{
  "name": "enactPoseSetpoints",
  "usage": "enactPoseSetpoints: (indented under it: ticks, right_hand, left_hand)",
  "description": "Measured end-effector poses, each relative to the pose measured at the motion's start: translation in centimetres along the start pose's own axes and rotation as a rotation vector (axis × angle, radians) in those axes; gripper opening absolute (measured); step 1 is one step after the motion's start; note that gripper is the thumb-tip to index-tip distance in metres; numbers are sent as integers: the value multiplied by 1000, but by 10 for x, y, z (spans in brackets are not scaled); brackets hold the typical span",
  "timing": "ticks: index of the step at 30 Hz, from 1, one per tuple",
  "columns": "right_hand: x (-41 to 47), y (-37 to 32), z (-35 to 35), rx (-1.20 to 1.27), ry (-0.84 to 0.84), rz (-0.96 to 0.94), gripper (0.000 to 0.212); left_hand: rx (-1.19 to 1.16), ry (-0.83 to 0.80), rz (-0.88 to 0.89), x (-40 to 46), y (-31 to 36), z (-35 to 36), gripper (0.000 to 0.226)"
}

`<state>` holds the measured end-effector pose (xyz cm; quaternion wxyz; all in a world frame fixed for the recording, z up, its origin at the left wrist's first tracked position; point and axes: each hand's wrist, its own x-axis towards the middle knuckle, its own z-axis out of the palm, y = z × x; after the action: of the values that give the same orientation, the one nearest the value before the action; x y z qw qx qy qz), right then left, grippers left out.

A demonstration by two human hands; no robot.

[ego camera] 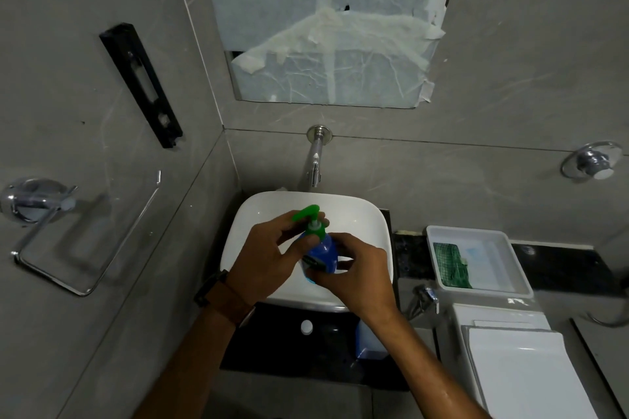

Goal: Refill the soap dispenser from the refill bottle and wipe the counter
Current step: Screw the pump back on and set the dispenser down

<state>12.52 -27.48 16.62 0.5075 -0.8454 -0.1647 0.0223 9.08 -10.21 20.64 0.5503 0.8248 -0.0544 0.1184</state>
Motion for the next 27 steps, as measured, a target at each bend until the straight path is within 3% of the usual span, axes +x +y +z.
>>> enactPoseSetpoints:
  ticks: [4,12,19,24,27]
  right_hand:
    - [1,-2,-1,-10,-10,-15,56]
    - [5,-6,5,-27,26,-54,56]
    - [8,-8,7,-23,22,-33,55]
    - [8,-5,5,-20,24,-40,58]
    - [11,-5,5,-17,24,-23,60]
  left_hand:
    - [91,100,4,0,0,-4,45]
    - [-16,365,-33,2,-5,-4,42]
    - [-8,251,-38,1,-5,-10,43]
    - [-27,21,18,8,-5,-16,42]
    - [-73,-2,46,10,-6,-12,37]
